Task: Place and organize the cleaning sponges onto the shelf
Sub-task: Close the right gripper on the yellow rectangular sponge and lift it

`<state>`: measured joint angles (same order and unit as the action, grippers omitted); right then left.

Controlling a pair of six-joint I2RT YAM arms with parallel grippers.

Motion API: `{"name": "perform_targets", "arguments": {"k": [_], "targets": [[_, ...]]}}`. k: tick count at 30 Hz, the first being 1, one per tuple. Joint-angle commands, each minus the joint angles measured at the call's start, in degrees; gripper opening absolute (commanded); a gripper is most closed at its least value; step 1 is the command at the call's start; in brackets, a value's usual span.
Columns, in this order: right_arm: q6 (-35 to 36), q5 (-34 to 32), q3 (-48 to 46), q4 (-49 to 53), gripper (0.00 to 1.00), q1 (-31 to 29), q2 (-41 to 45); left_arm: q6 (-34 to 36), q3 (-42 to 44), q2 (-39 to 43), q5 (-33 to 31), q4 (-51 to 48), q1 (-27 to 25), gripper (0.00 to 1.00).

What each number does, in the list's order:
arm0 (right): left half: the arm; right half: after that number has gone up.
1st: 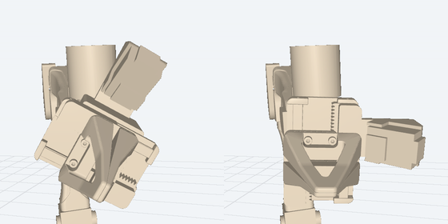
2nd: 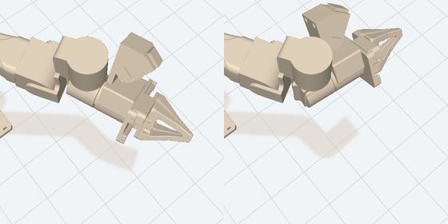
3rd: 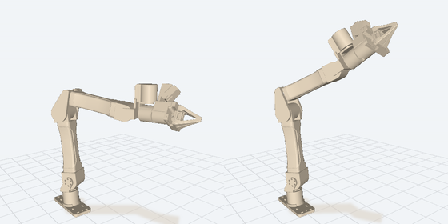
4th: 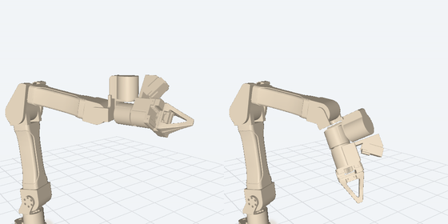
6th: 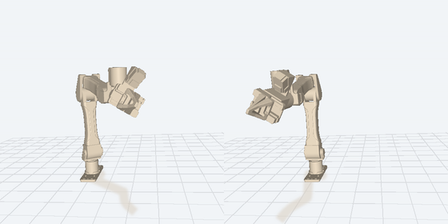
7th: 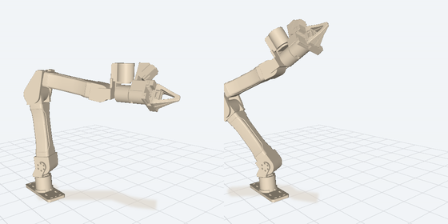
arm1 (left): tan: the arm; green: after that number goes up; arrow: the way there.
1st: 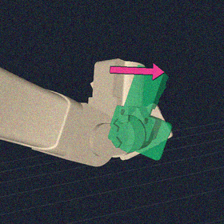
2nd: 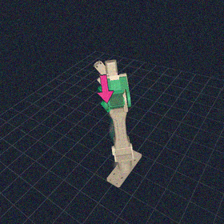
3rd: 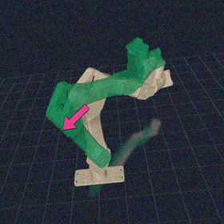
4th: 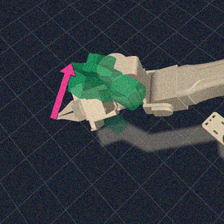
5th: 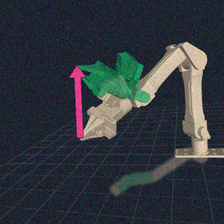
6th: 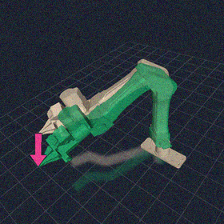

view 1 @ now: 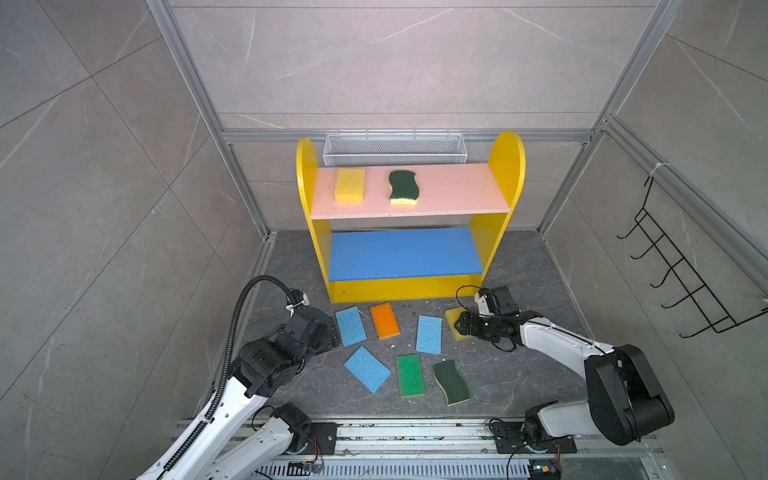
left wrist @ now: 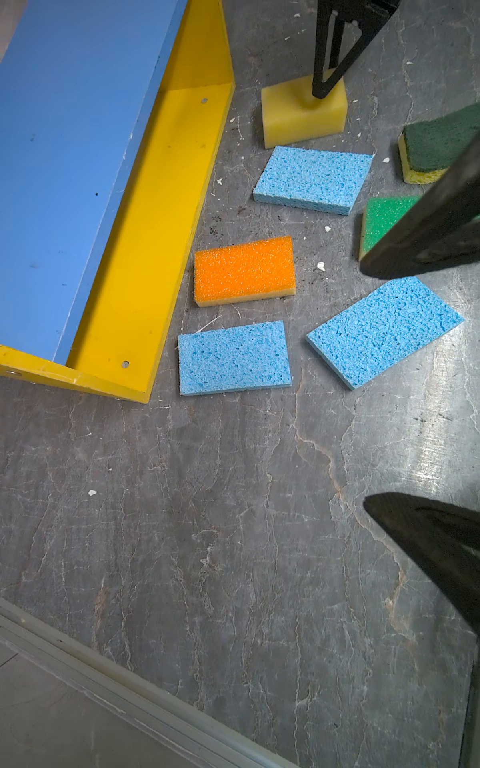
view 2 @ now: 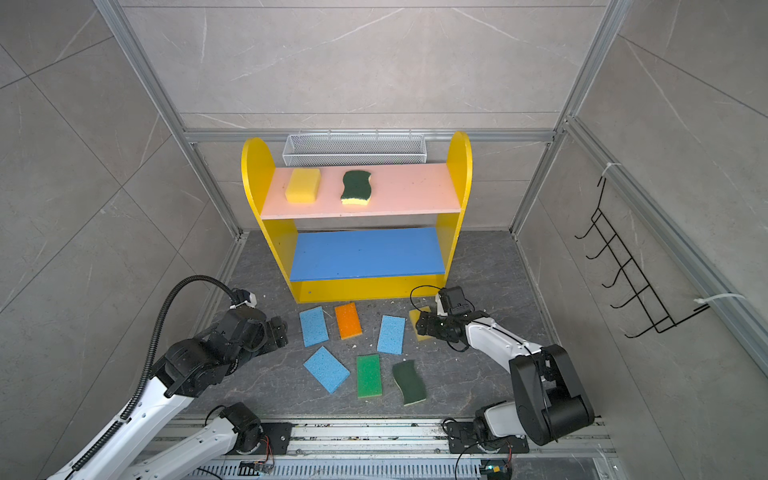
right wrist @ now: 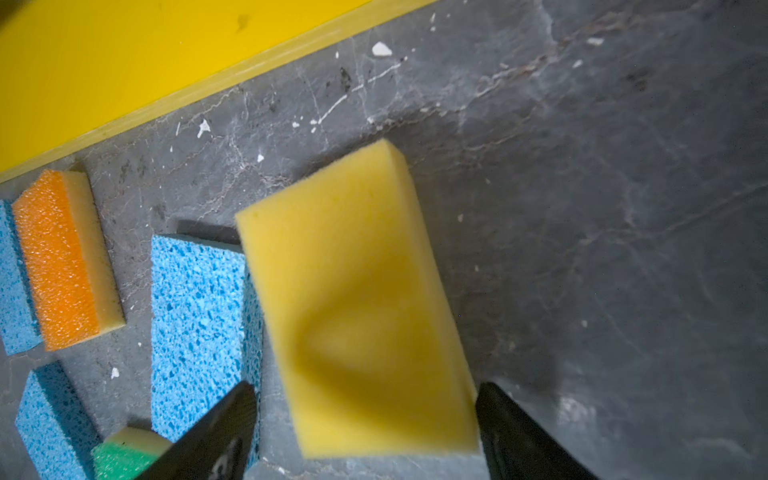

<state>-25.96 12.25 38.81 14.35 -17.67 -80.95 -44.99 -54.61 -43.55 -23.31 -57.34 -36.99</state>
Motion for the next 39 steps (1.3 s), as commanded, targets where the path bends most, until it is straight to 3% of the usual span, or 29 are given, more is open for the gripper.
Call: {"name": "perform_targets", "arguments": {"k": [1,9,19,30,39], "targets": [[-0.8,-0.5,-0.3,1.0,0.85,-2.1,0.0,-0.8,0.4,1.2,0.7,0.5,0.1,0.83],[-0.8,-6.6,0.5,4.2,0.86,-6.4,2.5,-1.2,1.5,2.7,0.6,0.4,0.0,0.83],[-0.5,-16.9,4.6,8.8,0.93,-11.1,-1.9,-1.1,2.0,2.5,0.5,0.2,0.1,0.83],[-0.7,-22.9,7.8,9.9,0.96,-14.0,-6.7,-1.1,2.3,3.4,0.1,-0.4,0.0,0.84],[-1.6,-23.1,7.8,8.1,0.93,-14.1,-9.5,-1.0,2.0,2.7,-0.3,-0.2,0.0,0.84]]}}
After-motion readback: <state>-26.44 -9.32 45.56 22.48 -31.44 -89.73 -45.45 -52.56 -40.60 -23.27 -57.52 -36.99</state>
